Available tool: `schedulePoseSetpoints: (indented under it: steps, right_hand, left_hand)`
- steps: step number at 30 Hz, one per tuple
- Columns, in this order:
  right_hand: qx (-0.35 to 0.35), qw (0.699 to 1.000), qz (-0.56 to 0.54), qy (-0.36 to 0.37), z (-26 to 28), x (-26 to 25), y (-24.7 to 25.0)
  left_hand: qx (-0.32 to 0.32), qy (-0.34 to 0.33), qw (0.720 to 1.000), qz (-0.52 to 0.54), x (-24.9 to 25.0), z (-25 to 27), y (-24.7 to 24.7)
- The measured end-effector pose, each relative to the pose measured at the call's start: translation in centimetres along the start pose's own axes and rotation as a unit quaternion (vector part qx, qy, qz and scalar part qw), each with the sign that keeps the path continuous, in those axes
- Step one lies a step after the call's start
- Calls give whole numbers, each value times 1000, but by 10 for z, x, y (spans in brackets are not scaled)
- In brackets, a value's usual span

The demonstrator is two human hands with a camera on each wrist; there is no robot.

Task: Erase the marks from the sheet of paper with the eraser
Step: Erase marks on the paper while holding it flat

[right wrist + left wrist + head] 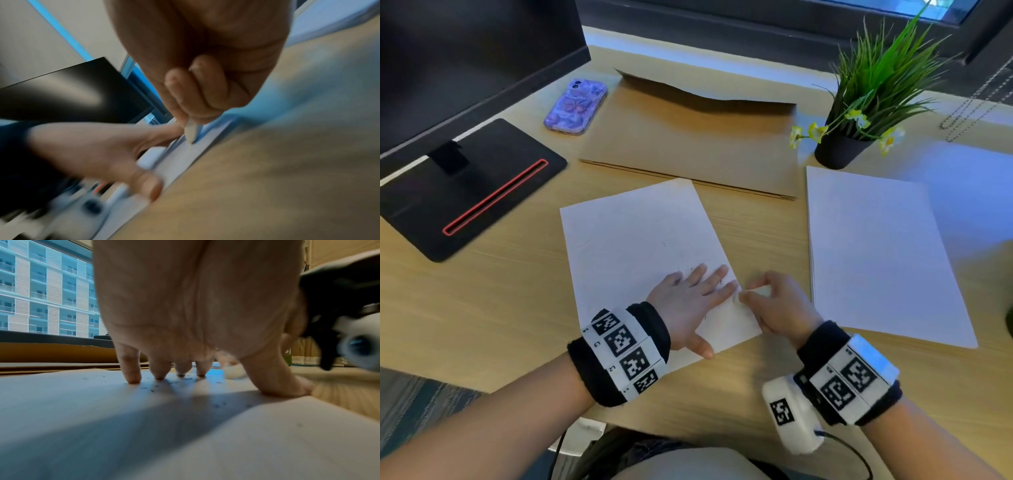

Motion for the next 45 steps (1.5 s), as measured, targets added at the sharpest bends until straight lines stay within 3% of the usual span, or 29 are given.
schedulePoseSetpoints:
  steps: [4,8,10,15,20,22,26,30,32,37,42,45]
  right_hand:
    - [-121,991,51,0,23,11,-21]
    - [2,1000,8,-1,-1,2,0]
    - [26,1000,-13,0,-3,2,-1]
    - [-125,990,62,8,24,15,-27]
    - [-5,1000,-26,-10,-2,4,-4]
    - [-18,1000,-2,1,4,8,-11]
    - [-135,990,38,-15,23,15,-23]
    - [-7,1000,-3,-9,2,2,-1]
    - [25,1000,-18,1,0,3,-3]
    - [-100,994,51,12,22,19,-24]
    - [26,999,-27,2,-2,5,-1]
    - [-29,999,37,23,13,12,-16]
  left_hand:
    - [-3,0,1000,-3,-1,-1,-1]
    - [-2,-1,1000,2,0,0,1]
    - [-3,0,1000,1,0,0,1]
    - [-7,-1,1000,3,0,0,0]
    - [-10,0,1000,-3,0,0,0]
    - [-9,1,1000,-6,0,0,0]
    - [-10,-1,1000,-7,0,-1,0]
    - [-12,-1,1000,-10,0,0,1]
    - [-13,-1,1000,-10,0,0,1]
    - [-11,-4,1000,-14,-1,-1,-2]
    - [-15,-1,1000,-12,-1,-1,0]
    - [-13,1,1000,-12,0,-1,-1]
Point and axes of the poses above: each hand's wrist, its own z-axis away from the middle knuckle, its own y-axis out of the back of the hand, x = y × z, the point moved 2 cm from there along -z, towards the middle knuckle, and after that the axes turned 15 degrees about -y, right-handed, at the moved point
